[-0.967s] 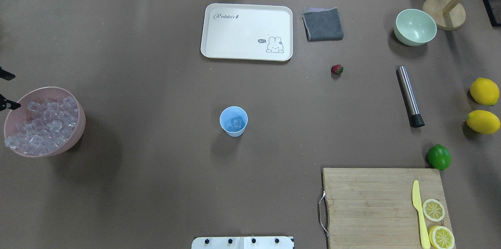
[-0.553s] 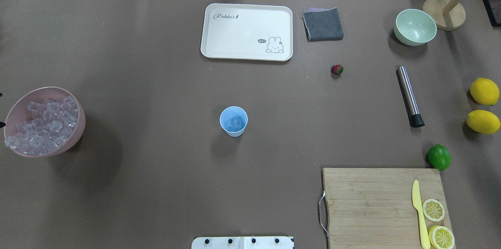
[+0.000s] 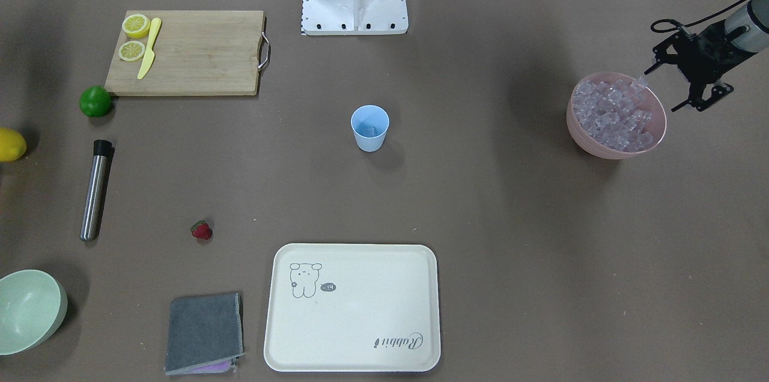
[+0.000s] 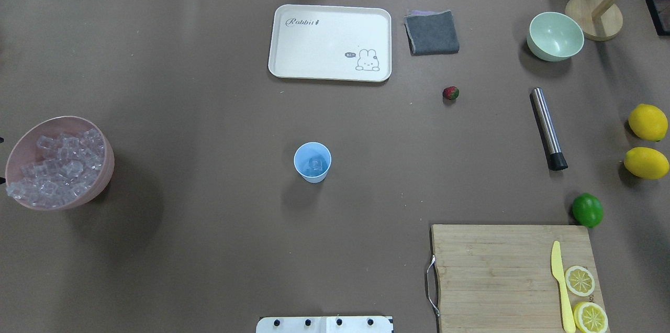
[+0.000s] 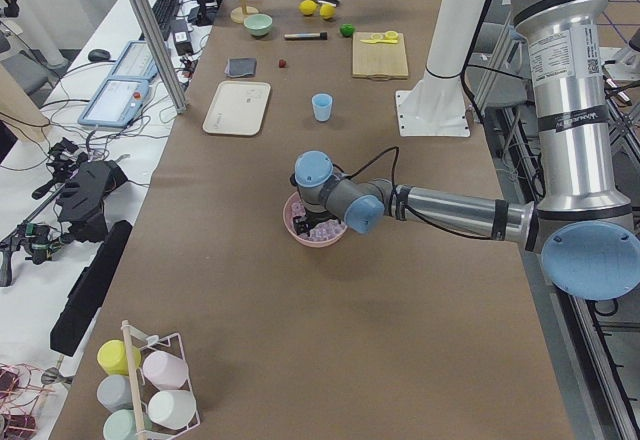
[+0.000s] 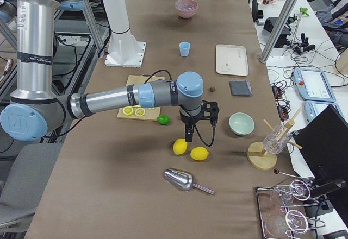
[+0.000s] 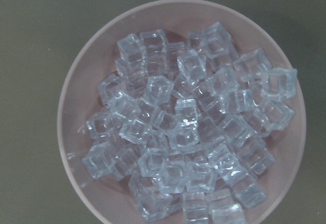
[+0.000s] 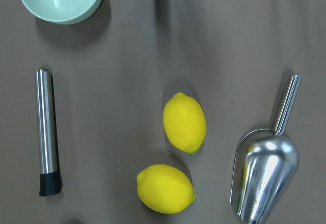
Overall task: Mash ice and strawberries in cup
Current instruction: 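Lower the left gripper into the bowl and grasp a third ice cube, then carry the ice cube with the left gripper over the light-blue cup, then lower the left gripper into the cup and open it to drop the cube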
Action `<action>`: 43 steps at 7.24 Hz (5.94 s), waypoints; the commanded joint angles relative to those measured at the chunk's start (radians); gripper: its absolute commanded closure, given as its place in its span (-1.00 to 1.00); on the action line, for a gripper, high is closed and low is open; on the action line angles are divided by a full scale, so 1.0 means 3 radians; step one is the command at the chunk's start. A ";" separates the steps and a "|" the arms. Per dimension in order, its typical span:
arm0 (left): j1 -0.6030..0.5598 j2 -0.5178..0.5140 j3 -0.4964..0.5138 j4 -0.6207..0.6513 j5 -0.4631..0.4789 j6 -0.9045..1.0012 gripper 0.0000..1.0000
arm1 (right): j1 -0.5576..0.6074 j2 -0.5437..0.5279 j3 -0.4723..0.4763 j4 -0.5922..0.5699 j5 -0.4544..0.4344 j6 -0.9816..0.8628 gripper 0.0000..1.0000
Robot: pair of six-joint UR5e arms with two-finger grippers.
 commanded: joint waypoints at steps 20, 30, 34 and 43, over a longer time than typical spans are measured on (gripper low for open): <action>0.0272 -0.0161 0.0053 -0.0226 -0.0210 -0.0234 1.00 | -0.0005 -0.0018 0.0064 0.0000 -0.0020 -0.0004 -1.00; 0.1093 -0.2303 0.0385 -0.0200 -0.0029 -0.2824 1.00 | -0.0015 -0.0013 0.0136 0.0000 0.0041 0.0006 -1.00; 0.1682 -0.2739 0.0534 -0.0206 0.0791 -0.3450 1.00 | -0.0015 -0.0008 0.0136 0.0000 0.0036 -0.0004 -1.00; 0.1780 -0.2872 0.0948 -0.0471 0.0955 -0.3553 0.33 | -0.0015 0.0013 0.0131 0.0000 0.0036 -0.0004 -1.00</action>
